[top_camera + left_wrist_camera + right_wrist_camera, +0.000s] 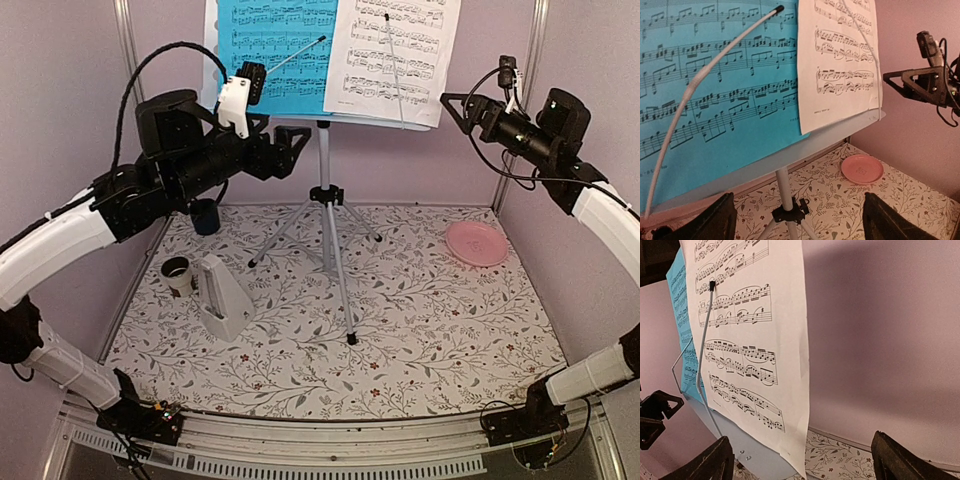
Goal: Set up the instrument practice props
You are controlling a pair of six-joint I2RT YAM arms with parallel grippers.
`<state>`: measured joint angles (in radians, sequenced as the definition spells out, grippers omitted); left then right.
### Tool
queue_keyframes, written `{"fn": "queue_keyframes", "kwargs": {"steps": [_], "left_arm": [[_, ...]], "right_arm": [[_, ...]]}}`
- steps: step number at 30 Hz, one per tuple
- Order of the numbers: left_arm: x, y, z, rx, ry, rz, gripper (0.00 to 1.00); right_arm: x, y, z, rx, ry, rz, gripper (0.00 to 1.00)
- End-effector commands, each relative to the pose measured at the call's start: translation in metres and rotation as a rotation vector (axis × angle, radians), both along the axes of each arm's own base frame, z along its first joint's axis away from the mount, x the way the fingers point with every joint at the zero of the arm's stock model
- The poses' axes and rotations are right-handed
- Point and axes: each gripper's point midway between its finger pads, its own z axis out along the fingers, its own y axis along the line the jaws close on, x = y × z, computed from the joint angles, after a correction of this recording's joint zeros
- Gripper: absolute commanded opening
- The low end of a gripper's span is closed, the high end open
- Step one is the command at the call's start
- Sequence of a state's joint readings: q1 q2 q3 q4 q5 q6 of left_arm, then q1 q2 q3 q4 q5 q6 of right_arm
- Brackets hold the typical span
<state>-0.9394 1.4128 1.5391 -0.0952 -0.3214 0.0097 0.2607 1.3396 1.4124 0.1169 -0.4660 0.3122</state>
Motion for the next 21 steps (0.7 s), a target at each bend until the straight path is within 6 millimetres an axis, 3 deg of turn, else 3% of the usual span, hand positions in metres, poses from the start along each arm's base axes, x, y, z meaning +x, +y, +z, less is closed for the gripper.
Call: {"fn": "queue_keyframes", "kwargs": {"steps": [1,4,6,9,12,14,17,21], "left_arm": [[0.007,0.047,-0.036,-0.026,0.15,0.061,0.9],[0.015,0.087,-0.076,-0.067,0.285,0.116,0.94],[0.02,0.12,-0.104,-0.076,0.351,0.19,0.95],[0.015,0.149,-0.152,-0.038,0.467,0.236,0.97],[0.009,0.171,-0.185,-0.012,0.539,0.256,0.99],[0.007,0.177,-0.207,0.011,0.592,0.23,0.99],[0.003,0.169,-0.233,0.059,0.662,0.163,0.99],[0.001,0.165,-0.251,0.086,0.686,0.136,0.99]], "right_arm": [[-0.008,-0.004,-0.025,-0.034,0.048,-0.012,0.99],[-0.01,-0.002,-0.056,-0.048,0.109,0.004,1.0],[-0.012,0.004,-0.089,-0.059,0.169,0.048,1.0],[-0.017,0.017,-0.127,-0.058,0.245,0.139,1.0],[-0.022,0.029,-0.157,-0.079,0.298,0.179,1.0],[-0.026,0.037,-0.169,-0.088,0.308,0.205,1.0],[-0.029,0.044,-0.182,-0.09,0.326,0.235,1.0],[-0.032,0.053,-0.194,-0.09,0.344,0.267,1.0]]}}
